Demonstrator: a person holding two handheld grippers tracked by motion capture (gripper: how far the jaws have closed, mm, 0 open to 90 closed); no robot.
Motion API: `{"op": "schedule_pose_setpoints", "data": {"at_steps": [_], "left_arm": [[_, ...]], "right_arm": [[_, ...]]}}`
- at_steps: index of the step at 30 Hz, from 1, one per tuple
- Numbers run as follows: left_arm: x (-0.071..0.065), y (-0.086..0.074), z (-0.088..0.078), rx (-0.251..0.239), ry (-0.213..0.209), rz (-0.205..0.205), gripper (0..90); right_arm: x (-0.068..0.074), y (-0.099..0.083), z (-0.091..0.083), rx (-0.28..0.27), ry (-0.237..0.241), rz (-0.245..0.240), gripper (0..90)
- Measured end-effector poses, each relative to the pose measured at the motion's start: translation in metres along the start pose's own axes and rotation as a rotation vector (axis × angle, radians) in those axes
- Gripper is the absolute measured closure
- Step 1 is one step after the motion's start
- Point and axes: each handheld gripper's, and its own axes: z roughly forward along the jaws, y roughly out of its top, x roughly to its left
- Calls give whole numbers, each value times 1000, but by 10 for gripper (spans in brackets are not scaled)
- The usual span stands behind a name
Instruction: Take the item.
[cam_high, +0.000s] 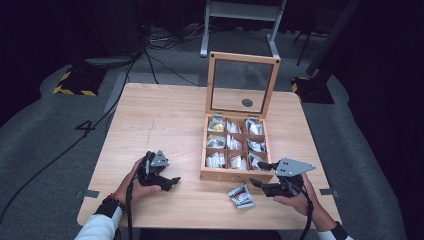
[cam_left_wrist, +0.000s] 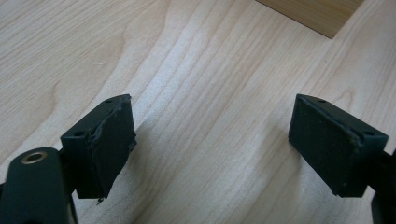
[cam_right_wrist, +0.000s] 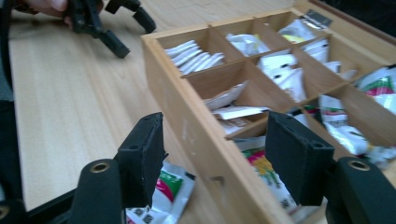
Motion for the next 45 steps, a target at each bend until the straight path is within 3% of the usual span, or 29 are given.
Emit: {"op": "schedule_pose_setpoints", "data": {"at_steps": [6, 9, 11, 14, 19, 20, 25, 26, 29, 35, 38, 45], "left_arm": [[1, 2, 0, 7, 6, -4, 149], [6, 9, 0, 50, 13, 2, 170], [10, 14, 1, 10, 28, 1, 169], [13, 19, 1, 13, 10, -6, 170], [18, 31, -2, -36, 6, -13, 167], [20, 36, -5, -72, 7, -11, 167], [24, 50, -10, -119, 11, -17, 173], [27, 58, -11, -137, -4, -24, 172], [27, 65, -11, -147, 15, -8, 180], [36, 90, -8, -191, -4, -23, 198], [41, 106, -1, -218, -17, -39, 197], [46, 128, 9, -211, -3, -39, 198]], "right_arm": [[-17, 0, -8, -11, -61, 18, 389], [-23, -1, -9, -9, -93, 22, 390], [-33, -3, -10, -7, -117, 42, 390], [-39, -4, -11, -8, -131, 54, 390], [-54, -5, -14, -12, -168, 85, 382], [-59, -6, -13, -13, -175, 98, 379], [-73, -5, -12, -7, -196, 120, 375], [-75, -5, -12, -5, -200, 127, 373], [-82, -4, -10, 7, -205, 144, 368], [-100, -3, -4, 34, -182, 165, 339], [-113, 1, -1, 36, -210, 185, 340], [-132, 10, 1, 49, -230, 215, 357]]}}
